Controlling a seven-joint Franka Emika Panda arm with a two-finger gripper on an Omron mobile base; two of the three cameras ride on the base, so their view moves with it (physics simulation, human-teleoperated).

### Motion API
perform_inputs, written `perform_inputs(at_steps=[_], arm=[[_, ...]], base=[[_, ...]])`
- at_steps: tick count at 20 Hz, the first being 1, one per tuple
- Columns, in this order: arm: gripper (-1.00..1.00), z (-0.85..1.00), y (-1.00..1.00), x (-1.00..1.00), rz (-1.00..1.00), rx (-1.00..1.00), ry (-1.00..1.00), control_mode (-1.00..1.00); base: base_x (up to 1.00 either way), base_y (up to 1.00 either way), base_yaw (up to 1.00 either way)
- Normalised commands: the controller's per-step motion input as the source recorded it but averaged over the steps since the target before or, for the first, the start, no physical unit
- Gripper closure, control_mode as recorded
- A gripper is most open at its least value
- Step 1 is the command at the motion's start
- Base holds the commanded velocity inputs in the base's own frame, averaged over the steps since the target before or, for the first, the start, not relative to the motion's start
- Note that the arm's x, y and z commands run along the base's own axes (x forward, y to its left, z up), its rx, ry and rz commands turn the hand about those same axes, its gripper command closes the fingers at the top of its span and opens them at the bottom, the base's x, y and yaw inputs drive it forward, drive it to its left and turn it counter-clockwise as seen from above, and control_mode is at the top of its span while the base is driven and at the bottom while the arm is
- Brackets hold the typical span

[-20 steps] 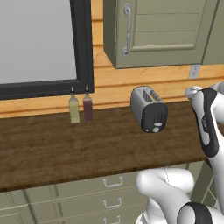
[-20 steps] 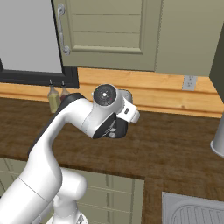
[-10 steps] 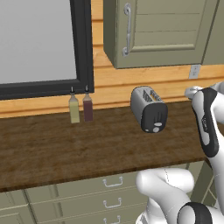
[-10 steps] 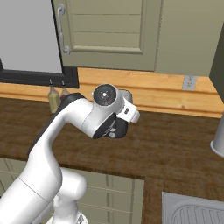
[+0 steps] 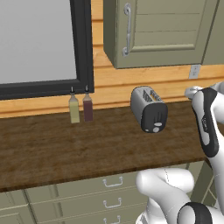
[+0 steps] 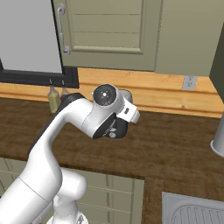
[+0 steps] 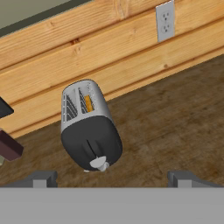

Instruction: Start the toaster. Once the lever pops up, take the bread to the plate on the dining counter.

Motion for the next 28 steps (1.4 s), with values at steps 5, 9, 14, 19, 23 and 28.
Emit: perform_inputs(at_steps=[5,9,14,19,23,28], arm=[[-1.00,0.00,0.00,0.00,0.00,0.00,0.00,-1.00],[-1.00,0.00,0.00,0.00,0.00,0.00,0.00,-1.00],[-1.00,0.00,0.00,0.00,0.00,0.00,0.00,-1.00],[-1.00,0.00,0.00,0.00,0.00,0.00,0.00,-1.00],[-1.00,0.00,0.00,0.00,0.00,0.00,0.00,-1.00],[-1.00,0.00,0.00,0.00,0.00,0.00,0.00,-1.00]], base=[[0.00,0.00,0.00],[0.00,0.00,0.00],[0.00,0.00,0.00],[0.00,0.00,0.00],[0.00,0.00,0.00],[0.00,0.00,0.00]])
